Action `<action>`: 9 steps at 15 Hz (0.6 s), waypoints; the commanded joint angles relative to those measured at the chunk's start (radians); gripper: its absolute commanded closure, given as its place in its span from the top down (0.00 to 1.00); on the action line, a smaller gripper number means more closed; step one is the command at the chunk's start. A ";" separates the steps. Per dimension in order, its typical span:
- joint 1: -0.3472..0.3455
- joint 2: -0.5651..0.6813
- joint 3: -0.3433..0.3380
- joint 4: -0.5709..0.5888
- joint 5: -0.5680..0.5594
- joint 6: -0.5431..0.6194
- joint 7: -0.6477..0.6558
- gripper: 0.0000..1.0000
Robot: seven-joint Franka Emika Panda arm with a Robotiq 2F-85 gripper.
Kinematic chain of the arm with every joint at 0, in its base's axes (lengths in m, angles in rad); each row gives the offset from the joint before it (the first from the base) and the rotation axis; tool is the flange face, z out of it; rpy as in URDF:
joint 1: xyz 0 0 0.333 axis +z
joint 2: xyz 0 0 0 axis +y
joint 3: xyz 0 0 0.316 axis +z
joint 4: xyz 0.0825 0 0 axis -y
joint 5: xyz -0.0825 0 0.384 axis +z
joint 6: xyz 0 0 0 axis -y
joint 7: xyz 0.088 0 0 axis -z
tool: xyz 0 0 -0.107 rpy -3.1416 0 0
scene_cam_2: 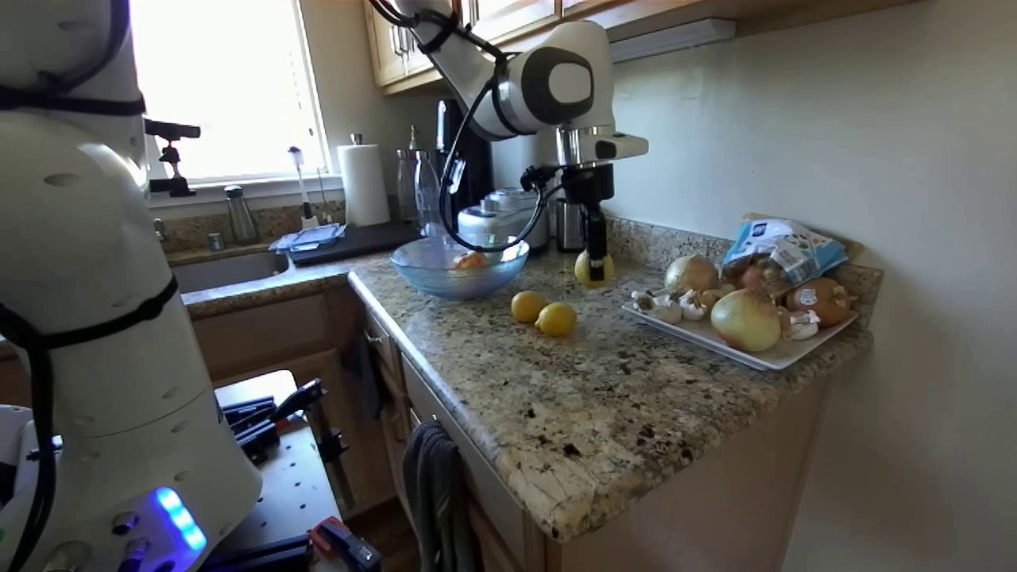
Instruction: Take the lemons and apple out of the glass bowl and place them on the countertop
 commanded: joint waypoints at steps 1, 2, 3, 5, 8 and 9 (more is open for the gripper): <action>-0.011 0.016 -0.022 -0.042 -0.017 0.110 0.007 0.39; -0.010 0.028 -0.030 -0.044 -0.017 0.131 0.008 0.39; -0.009 0.042 -0.038 -0.046 -0.017 0.155 0.007 0.39; -0.004 0.064 -0.052 -0.047 -0.015 0.184 0.012 0.39; 0.006 0.096 -0.071 -0.043 -0.018 0.214 0.020 0.39; 0.011 0.105 -0.077 -0.043 -0.020 0.220 0.026 0.39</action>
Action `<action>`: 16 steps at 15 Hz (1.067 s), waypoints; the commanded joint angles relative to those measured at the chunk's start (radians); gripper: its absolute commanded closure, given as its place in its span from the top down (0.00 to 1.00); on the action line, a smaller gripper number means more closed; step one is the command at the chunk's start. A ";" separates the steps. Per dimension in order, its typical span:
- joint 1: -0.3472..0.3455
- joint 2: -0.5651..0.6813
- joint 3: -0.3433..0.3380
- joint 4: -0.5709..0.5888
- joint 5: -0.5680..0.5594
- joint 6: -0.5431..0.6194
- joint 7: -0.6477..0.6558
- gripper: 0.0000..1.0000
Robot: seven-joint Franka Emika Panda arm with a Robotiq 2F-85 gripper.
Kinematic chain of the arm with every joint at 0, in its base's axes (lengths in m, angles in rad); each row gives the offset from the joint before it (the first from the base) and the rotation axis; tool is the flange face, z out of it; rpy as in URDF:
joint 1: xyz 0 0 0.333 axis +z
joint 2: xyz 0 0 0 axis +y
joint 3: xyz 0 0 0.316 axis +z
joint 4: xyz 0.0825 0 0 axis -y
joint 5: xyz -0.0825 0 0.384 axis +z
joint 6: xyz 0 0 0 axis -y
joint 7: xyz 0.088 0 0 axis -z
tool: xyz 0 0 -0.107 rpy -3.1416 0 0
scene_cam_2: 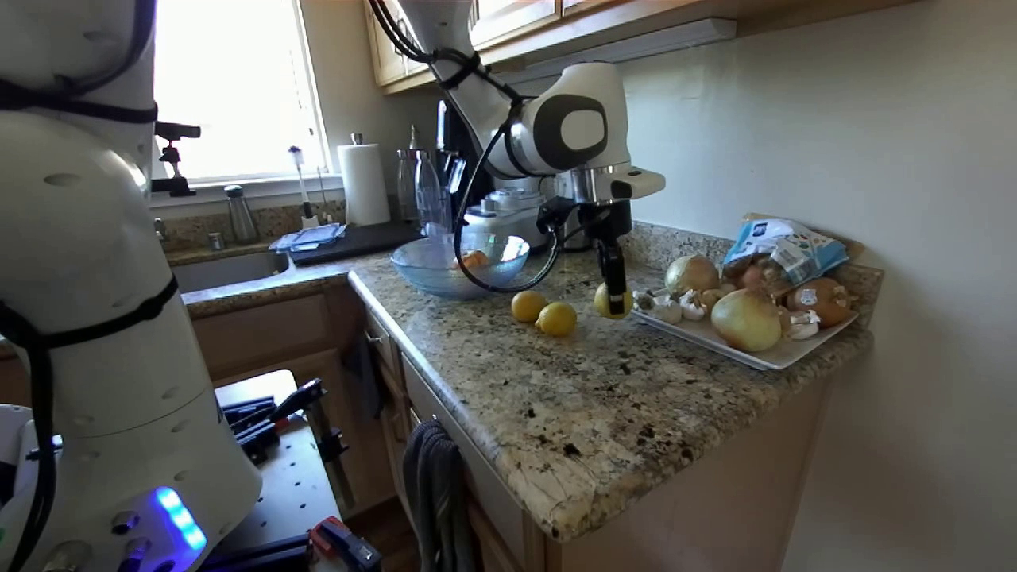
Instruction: Take the lemons and apple out of the glass bowl and place them on the countertop
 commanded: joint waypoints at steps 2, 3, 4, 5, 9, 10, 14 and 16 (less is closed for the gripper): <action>0.015 0.014 -0.027 -0.025 -0.013 0.062 0.023 0.39; 0.018 0.019 -0.031 -0.025 -0.013 0.066 0.026 0.39; 0.020 0.019 -0.032 -0.027 -0.012 0.067 0.026 0.39; 0.027 0.018 -0.039 -0.028 -0.021 0.064 0.034 0.39; 0.040 0.001 -0.040 -0.041 -0.027 0.057 0.027 0.95; 0.044 -0.001 -0.042 -0.042 -0.029 0.057 0.031 0.98; 0.052 -0.013 -0.047 -0.048 -0.035 0.055 0.036 1.00; 0.059 -0.028 -0.055 -0.054 -0.052 0.055 0.040 1.00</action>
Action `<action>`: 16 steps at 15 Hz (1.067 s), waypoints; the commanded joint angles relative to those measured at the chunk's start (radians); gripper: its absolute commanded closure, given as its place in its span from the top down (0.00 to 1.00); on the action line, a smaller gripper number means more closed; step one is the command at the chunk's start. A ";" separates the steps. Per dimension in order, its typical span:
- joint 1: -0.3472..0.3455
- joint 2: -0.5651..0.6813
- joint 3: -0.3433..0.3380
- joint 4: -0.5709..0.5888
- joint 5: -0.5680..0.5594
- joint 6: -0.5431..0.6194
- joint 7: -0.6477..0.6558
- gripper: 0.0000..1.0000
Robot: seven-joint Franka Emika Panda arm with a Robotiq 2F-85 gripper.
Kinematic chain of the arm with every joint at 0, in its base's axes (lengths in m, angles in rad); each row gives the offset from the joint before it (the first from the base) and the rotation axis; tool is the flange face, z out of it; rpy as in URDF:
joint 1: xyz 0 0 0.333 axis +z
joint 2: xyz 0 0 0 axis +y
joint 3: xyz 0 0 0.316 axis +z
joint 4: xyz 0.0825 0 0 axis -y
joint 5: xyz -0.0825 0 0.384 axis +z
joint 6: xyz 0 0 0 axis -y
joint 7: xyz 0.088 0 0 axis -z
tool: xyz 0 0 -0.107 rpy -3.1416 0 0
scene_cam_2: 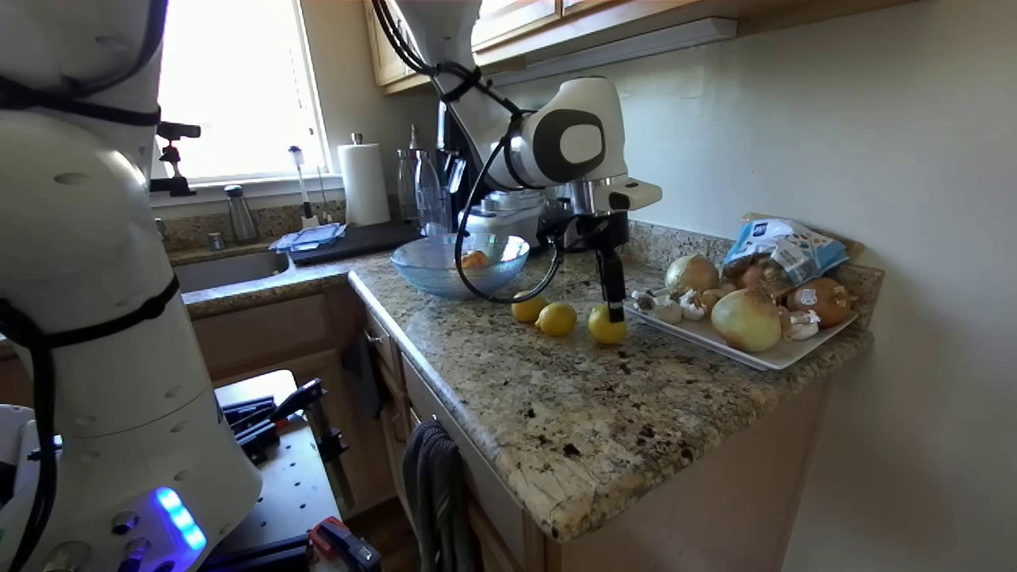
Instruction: Take the lemons and apple out of the glass bowl and place them on the countertop
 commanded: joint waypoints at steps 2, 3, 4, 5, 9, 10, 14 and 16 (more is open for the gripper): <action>0.039 -0.089 -0.042 -0.057 -0.077 0.015 0.055 1.00; 0.042 -0.105 -0.044 -0.055 -0.094 0.002 0.064 1.00; 0.047 -0.126 -0.045 -0.050 -0.110 -0.025 0.076 1.00; 0.045 -0.147 -0.039 -0.048 -0.120 -0.040 0.079 1.00; 0.042 -0.237 0.009 -0.047 -0.151 -0.079 0.073 1.00; 0.039 -0.259 0.030 -0.045 -0.143 -0.100 0.056 1.00; 0.039 -0.317 0.129 -0.028 -0.107 -0.190 0.005 1.00; 0.043 -0.325 0.178 -0.016 -0.088 -0.210 -0.055 1.00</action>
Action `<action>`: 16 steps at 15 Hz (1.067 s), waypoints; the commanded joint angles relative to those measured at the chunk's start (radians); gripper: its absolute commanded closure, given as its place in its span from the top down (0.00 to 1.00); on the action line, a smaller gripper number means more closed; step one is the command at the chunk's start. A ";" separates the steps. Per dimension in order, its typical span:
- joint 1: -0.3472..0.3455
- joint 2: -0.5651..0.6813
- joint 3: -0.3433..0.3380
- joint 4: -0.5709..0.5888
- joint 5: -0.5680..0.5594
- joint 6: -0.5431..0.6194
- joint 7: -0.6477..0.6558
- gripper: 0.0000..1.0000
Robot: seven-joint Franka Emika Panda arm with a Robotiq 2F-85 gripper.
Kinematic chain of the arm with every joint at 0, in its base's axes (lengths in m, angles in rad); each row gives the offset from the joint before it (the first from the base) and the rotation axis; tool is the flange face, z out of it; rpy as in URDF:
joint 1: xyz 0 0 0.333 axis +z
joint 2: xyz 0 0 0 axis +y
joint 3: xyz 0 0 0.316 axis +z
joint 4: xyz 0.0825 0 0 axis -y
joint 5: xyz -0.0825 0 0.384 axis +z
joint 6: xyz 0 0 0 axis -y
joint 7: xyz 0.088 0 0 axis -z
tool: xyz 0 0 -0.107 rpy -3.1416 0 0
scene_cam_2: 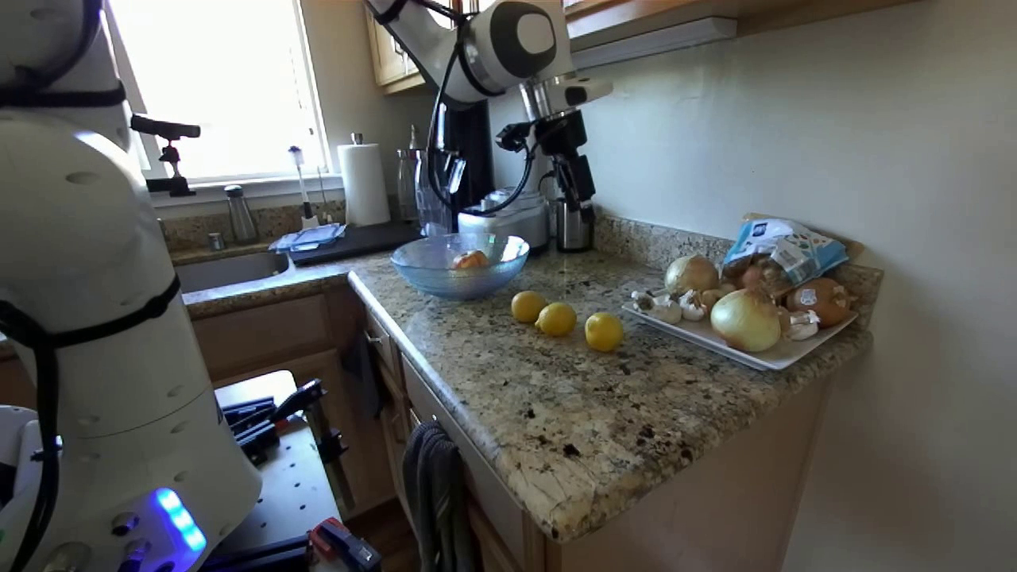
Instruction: Take the lemons and apple out of the glass bowl and place them on the countertop
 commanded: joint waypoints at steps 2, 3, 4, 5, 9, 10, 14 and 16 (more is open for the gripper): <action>0.010 -0.045 0.094 -0.001 0.058 -0.070 -0.150 1.00; 0.014 -0.042 0.112 0.002 0.065 -0.072 -0.173 1.00; 0.018 -0.039 0.130 0.005 0.081 -0.078 -0.210 1.00; 0.023 -0.035 0.144 0.006 0.093 -0.083 -0.245 1.00; 0.045 0.002 0.188 0.026 0.129 -0.135 -0.402 1.00; 0.051 0.009 0.197 0.029 0.134 -0.152 -0.437 1.00; 0.073 0.034 0.226 0.042 0.146 -0.209 -0.523 1.00; 0.076 0.033 0.220 0.028 0.130 -0.172 -0.484 1.00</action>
